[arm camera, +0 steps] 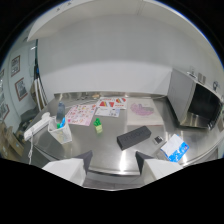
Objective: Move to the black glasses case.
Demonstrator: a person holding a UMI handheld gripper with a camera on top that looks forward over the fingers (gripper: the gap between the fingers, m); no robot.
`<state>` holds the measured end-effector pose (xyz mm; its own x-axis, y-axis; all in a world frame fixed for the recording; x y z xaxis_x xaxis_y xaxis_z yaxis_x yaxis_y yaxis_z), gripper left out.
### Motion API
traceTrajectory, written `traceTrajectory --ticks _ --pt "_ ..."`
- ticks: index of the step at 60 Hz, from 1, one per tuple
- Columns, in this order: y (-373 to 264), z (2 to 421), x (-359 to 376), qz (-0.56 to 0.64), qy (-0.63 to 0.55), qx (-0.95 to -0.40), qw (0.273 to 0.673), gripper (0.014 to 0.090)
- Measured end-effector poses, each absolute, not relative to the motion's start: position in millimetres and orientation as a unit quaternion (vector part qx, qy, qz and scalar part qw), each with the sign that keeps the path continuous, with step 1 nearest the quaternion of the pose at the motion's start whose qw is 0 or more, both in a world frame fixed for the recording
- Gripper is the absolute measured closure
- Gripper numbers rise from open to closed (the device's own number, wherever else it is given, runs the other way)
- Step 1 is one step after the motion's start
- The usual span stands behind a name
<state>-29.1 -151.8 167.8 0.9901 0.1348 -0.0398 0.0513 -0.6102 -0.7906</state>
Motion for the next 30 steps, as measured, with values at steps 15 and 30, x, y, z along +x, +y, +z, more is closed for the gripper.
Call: traceTrajectory --ticks 15,30 --pt "-108 120 10 0.014 -0.045 -0.904 0.425 0.0206" --pt "-52 73 31 -0.007 -0.043 -0.913 0.405 0.0205"
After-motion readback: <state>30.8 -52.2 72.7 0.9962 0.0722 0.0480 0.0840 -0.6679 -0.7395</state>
